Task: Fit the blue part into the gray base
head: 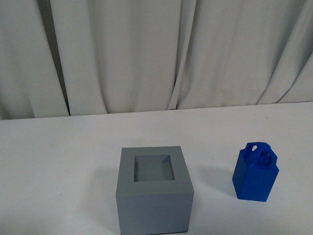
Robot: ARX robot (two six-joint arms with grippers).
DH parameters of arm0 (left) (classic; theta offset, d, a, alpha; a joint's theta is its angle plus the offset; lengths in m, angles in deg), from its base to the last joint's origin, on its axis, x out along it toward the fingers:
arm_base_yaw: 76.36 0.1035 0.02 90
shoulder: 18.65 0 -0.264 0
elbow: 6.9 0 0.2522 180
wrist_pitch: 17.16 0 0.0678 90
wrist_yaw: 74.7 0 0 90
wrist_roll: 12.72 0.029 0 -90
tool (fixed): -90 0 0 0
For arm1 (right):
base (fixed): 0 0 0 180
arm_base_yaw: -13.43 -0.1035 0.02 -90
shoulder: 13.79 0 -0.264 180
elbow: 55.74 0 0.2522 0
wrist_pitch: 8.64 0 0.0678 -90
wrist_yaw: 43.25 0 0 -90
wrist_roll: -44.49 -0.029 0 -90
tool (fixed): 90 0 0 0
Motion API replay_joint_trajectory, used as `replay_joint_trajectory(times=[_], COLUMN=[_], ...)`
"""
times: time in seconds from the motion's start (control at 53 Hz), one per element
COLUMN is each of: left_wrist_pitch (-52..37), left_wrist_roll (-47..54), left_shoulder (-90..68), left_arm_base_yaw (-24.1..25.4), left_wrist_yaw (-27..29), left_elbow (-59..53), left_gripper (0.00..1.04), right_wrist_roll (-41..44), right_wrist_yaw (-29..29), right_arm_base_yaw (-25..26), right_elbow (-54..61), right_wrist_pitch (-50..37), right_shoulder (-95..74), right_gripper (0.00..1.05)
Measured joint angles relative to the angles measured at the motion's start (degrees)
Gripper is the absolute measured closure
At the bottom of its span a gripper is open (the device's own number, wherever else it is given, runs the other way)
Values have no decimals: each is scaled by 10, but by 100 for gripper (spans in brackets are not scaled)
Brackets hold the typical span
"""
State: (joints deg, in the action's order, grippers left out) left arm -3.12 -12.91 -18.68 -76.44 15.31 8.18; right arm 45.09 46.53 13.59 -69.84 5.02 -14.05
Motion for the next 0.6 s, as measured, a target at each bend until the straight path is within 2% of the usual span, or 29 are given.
replay_joint_trajectory(times=[0.604], left_wrist_pitch=[0], left_wrist_roll=[0], left_shoulder=[0], left_arm_base_yaw=[0], left_wrist_yaw=[0], left_elbow=[0], left_gripper=[6], right_wrist_roll=[0], right_wrist_yaw=[0], right_arm_base_yaw=[0], right_elbow=[0], right_wrist_pitch=[0], right_shoulder=[0], right_gripper=[7])
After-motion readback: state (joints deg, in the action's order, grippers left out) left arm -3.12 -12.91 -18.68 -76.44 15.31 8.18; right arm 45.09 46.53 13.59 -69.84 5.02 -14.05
